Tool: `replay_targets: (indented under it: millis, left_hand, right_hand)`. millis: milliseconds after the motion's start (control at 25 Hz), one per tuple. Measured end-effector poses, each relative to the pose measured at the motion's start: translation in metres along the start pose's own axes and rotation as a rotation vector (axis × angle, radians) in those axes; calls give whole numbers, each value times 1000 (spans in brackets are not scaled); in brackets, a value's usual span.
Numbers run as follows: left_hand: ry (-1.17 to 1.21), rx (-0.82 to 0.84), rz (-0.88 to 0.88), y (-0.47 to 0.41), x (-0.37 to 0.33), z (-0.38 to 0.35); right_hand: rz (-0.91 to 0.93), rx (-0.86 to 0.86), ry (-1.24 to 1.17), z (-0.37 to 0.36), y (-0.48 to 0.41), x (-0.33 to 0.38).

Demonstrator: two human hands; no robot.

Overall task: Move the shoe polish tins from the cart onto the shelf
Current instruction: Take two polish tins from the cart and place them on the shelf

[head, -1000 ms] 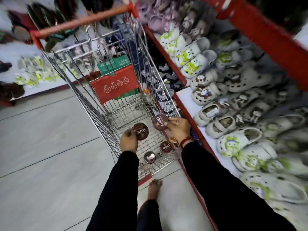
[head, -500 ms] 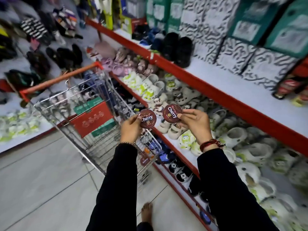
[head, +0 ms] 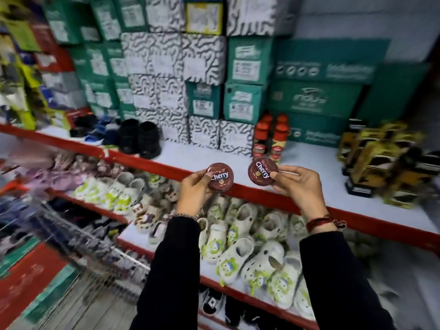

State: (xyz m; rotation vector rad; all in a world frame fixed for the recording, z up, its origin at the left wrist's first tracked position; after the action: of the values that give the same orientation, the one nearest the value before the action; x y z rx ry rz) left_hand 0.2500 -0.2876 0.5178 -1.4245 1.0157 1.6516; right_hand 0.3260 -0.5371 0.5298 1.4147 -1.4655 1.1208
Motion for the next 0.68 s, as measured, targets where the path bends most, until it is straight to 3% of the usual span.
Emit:
replay_targets:
  millis: [320, 680]
  left_hand:
    - [-213, 186, -87, -48, -28, -136]
    - [-601, 145, -145, -77, -25, -194]
  right_hand:
    - [8, -329, 126, 106, -26, 29]
    - [-154, -511, 339, 137, -54, 10]
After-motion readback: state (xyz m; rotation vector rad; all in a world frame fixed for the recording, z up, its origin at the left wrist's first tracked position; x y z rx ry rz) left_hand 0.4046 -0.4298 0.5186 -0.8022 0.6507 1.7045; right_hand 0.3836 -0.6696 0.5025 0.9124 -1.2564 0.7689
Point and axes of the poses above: each hand's wrist, its own y-axis away from the middle knuckle, its own z-axis out of the back of the hand, x = y × z, the point moved 6 cm from there along -y, towards the middle knuckle, and after that the axes turned 11 degrees about -y, right-handed, at the moved point
